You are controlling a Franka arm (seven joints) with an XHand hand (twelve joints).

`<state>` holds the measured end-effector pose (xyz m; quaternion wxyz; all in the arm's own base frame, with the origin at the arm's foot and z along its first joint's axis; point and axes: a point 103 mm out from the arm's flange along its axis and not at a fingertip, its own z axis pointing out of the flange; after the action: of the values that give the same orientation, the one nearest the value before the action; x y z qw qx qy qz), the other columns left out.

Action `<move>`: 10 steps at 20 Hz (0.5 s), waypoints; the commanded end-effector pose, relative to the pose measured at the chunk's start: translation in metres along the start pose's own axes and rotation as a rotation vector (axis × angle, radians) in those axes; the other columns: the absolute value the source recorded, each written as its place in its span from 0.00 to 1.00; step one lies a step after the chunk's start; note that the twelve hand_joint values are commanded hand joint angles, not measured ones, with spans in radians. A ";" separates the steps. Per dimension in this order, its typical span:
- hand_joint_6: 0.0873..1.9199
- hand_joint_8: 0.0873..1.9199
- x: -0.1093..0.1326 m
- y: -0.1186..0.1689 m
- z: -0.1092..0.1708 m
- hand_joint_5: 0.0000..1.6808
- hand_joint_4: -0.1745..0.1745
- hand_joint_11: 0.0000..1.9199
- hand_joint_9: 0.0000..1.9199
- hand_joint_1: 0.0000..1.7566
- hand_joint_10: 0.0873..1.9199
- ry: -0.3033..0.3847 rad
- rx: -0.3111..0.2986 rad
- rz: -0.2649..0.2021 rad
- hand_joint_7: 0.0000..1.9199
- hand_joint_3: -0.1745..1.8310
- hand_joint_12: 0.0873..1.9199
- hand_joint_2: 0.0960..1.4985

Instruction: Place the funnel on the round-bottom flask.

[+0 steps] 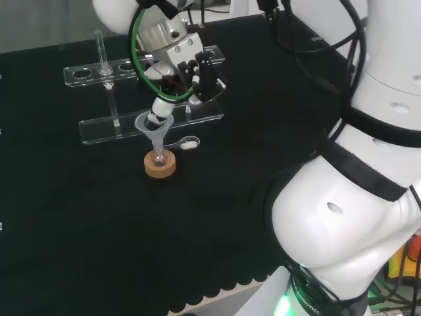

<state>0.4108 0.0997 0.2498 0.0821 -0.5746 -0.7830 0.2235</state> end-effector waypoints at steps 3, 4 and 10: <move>0.00 0.33 -0.043 -0.033 -0.007 0.08 0.45 0.11 0.20 0.38 0.35 0.093 -0.136 0.037 0.03 0.34 0.75 0.43; 0.00 0.33 -0.047 -0.035 -0.005 0.09 0.44 0.11 0.20 0.38 0.35 0.099 -0.147 0.045 0.04 0.34 0.75 0.43; 0.00 0.34 -0.073 -0.045 0.003 0.19 0.40 0.14 0.26 0.40 0.33 0.119 -0.195 0.079 0.10 0.38 0.74 0.43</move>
<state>0.3958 0.0465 0.2757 0.0678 -0.6078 -0.7783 0.1427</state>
